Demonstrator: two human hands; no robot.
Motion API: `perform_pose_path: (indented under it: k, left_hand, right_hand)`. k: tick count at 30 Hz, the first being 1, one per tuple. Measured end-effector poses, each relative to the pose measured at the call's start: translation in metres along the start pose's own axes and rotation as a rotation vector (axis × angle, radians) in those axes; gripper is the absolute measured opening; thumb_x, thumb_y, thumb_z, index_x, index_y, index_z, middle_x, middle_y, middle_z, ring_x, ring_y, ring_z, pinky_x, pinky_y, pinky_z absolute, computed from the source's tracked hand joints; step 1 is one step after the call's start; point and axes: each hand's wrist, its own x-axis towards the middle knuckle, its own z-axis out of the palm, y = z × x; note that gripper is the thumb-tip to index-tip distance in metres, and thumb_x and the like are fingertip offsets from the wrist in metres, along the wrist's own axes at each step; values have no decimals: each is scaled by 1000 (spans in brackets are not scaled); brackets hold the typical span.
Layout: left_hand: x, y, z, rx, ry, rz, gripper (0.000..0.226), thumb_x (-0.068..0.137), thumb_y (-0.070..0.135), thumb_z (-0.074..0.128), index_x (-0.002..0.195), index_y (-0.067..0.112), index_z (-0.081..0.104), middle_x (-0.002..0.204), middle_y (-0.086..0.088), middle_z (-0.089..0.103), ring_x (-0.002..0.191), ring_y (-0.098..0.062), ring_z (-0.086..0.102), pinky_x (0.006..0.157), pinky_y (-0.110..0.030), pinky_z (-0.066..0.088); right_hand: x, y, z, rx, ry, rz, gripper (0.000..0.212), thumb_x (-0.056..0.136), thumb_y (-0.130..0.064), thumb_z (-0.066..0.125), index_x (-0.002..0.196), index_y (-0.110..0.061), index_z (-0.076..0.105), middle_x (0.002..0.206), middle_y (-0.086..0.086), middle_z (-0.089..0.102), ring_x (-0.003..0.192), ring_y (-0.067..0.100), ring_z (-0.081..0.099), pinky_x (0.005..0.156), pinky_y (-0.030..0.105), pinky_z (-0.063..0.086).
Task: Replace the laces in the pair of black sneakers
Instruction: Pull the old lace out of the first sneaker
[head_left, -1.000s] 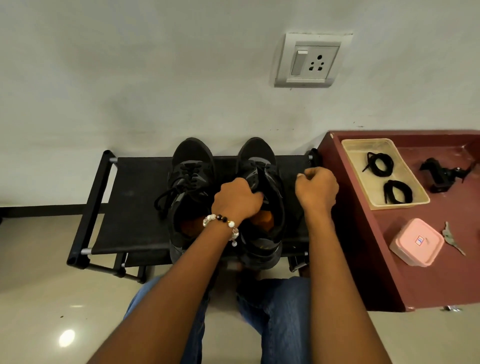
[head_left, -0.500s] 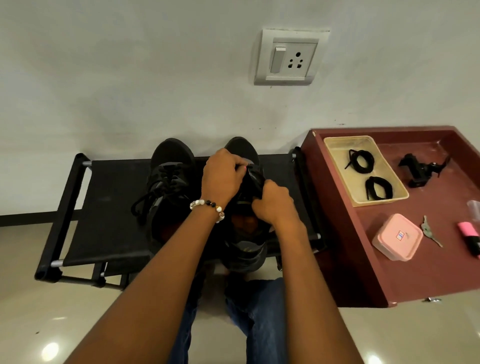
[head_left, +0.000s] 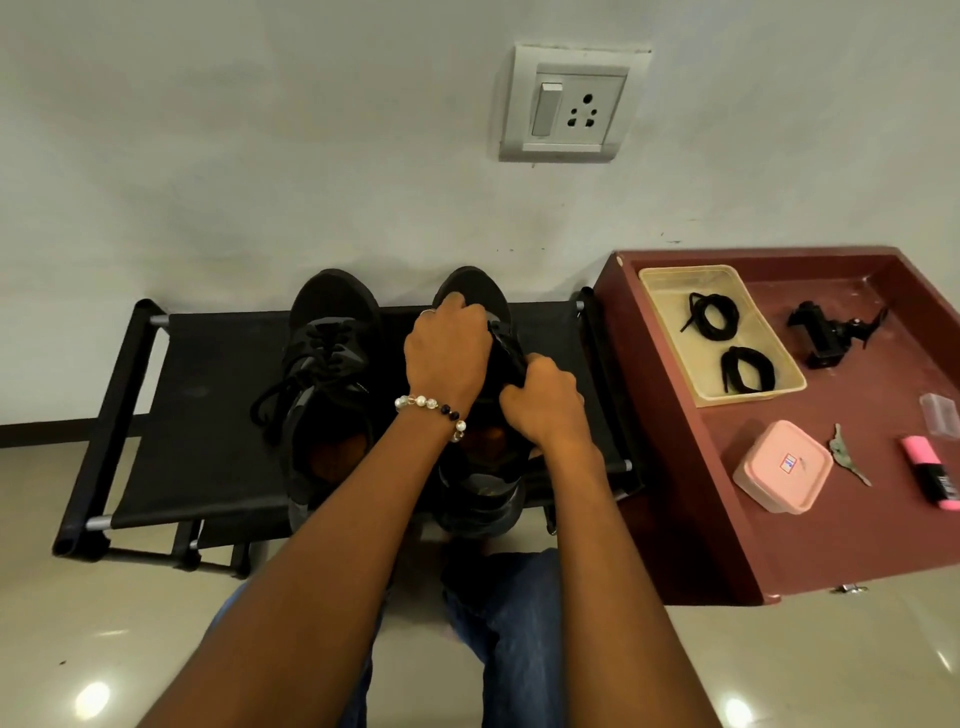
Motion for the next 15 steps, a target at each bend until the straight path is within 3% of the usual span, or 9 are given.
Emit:
perform_pose_path:
  k: [3,8,10,12,15]
  left_hand:
    - [-2,-2,-4,-99,81,-130,19,95,19,52,86,8,65,84,-7,63,72,-25,62,57,-28,33]
    - [1,-12,-11,-516,72,-541,16,95,19,57,94,7,67,88,-7,68,65,-13,56,63,-25,48]
    - [0,-11,-13,-536,31,-482,17,94,15,55,106,11,66,99,-7,68,78,-16,61,72,-26,50]
    - [1,-10,-16,-487,-17,-280,28,92,17,55,119,17,63,114,-6,62,102,-22,59,83,-29,47]
    - [1,-8,-20,-190,-186,-20,27,92,27,56,117,28,66,124,2,53,120,-24,45,95,-42,40]
  right_hand:
    - [-2,-1,1,20,11,23,30,87,-19,52,116,-10,54,111,15,60,99,38,57,77,40,47]
    - [-4,-3,1,23,24,40,34,88,-19,52,121,-12,52,114,15,58,103,39,56,75,38,43]
    - [-4,-3,1,22,37,50,34,89,-19,54,122,-11,52,115,16,58,104,40,57,75,38,43]
    - [-4,-5,2,32,47,58,32,89,-18,55,119,-8,52,115,17,58,103,40,57,74,36,43]
    - [-5,-7,5,55,58,50,28,91,-16,55,116,-4,53,115,19,58,101,39,58,72,35,43]
